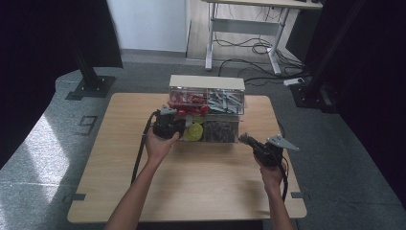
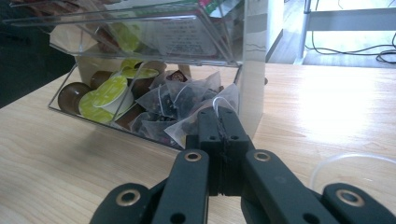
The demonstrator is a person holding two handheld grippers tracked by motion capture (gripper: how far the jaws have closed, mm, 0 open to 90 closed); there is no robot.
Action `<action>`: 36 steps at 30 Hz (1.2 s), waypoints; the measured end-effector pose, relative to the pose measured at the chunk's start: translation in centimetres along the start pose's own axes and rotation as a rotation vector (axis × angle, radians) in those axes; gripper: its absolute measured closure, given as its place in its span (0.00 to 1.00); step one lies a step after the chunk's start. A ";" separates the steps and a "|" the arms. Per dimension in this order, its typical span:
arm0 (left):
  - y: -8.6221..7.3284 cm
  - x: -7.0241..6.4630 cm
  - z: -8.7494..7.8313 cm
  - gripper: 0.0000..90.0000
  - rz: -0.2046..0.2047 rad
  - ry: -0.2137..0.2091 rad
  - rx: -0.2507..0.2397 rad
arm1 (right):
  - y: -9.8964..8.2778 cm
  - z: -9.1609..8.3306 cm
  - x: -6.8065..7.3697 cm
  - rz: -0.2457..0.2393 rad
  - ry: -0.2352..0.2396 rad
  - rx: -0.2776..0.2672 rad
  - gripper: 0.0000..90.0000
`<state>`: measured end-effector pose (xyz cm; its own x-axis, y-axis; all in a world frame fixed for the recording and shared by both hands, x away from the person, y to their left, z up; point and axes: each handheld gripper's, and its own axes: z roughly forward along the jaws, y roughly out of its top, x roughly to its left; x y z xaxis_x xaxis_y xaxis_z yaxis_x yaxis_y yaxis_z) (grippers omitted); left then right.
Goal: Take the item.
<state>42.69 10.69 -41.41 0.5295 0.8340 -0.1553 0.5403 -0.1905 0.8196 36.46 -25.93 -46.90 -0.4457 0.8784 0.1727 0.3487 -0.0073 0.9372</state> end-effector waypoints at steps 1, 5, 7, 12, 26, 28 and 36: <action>0.0 0.0 0.0 0.99 0.000 0.000 0.000 | 0.0 -0.1 -0.1 0.002 -0.003 -0.001 0.98; -0.1 0.0 0.1 0.99 0.000 -0.001 0.003 | 0.0 -0.3 -0.4 0.006 -0.013 -0.005 0.98; 0.0 0.0 0.1 0.99 0.001 -0.002 0.003 | 0.0 -0.5 -0.6 0.008 -0.018 -0.005 0.98; 0.0 0.0 0.0 0.99 0.003 0.000 0.002 | 0.0 -0.8 -1.2 0.020 -0.026 -0.012 0.98; 0.1 -0.2 0.1 0.99 0.004 -0.004 0.004 | 0.0 -1.8 -2.4 0.045 -0.053 -0.026 0.98; 0.1 -0.1 0.2 0.99 0.002 -0.004 0.004 | 0.0 -1.9 -2.6 0.050 -0.056 -0.029 0.98; 0.0 -0.1 0.2 0.99 -0.002 -0.005 0.002 | 0.1 -2.4 -3.3 0.070 -0.065 -0.046 0.98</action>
<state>42.77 10.47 -41.49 0.5317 0.8319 -0.1591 0.5422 -0.1900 0.8185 36.00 -30.00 -46.62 -0.3671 0.9040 0.2194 0.3384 -0.0899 0.9367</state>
